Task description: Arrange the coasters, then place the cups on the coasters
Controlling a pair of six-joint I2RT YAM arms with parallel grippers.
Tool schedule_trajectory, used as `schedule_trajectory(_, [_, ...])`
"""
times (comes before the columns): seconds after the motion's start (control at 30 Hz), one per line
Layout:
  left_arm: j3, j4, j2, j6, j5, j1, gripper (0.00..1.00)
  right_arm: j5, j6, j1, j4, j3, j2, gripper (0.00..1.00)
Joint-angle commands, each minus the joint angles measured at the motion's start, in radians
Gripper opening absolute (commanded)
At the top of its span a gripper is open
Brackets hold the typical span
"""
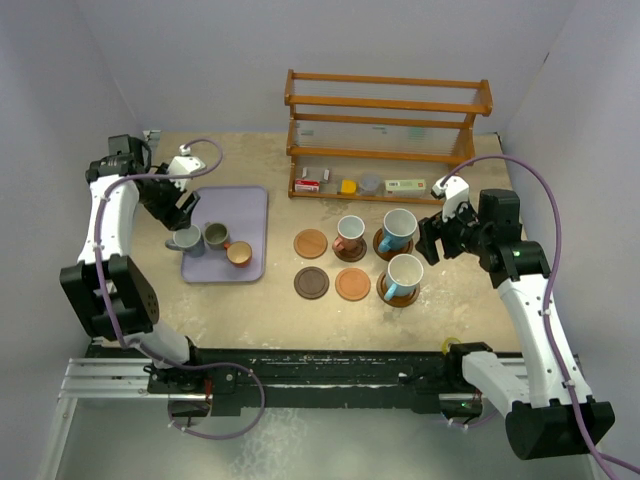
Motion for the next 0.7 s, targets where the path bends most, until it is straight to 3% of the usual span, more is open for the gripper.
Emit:
schedule_trajectory(0.0, [0.082, -0.068, 0.087, 0.181, 0.065, 0.03, 0.74, -0.037, -0.018, -0.002, -0.007, 0.008, -0.02, 0.78])
schedule_trajectory(0.23, [0.111, -0.048, 0.182, 0.281, 0.026, 0.03, 0.73, -0.042, -0.024, -0.003, -0.01, 0.008, -0.023, 0.78])
schedule_trajectory(0.67, [0.15, -0.108, 0.299, 0.483, 0.048, 0.028, 0.57, -0.04, -0.028, -0.002, -0.012, 0.007, -0.004, 0.78])
